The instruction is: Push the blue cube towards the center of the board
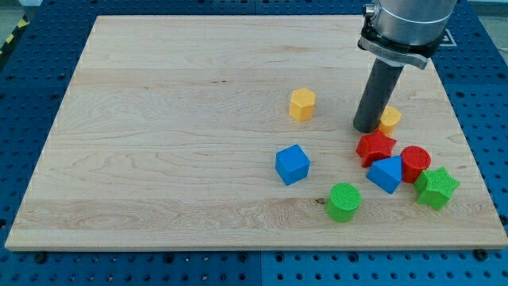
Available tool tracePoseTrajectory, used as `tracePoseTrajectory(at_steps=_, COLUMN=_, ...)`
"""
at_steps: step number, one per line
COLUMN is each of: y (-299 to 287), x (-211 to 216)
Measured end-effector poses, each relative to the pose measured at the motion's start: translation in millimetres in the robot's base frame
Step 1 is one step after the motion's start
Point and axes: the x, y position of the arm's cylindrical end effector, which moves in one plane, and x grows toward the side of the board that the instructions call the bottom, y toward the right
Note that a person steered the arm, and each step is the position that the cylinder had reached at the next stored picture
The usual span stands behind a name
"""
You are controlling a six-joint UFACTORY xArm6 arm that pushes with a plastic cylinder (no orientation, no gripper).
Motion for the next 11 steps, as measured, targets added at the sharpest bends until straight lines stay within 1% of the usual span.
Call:
tracePoseTrajectory(at_steps=1, y=-19, x=0)
tracePoseTrajectory(at_steps=2, y=-41, x=14)
tracePoseTrajectory(at_steps=3, y=-47, x=45)
tracePoseTrajectory(at_steps=4, y=-40, x=66)
tracePoseTrajectory(at_steps=6, y=-52, x=87)
tracePoseTrajectory(at_steps=9, y=-115, x=87)
tracePoseTrajectory(at_steps=11, y=-125, x=63)
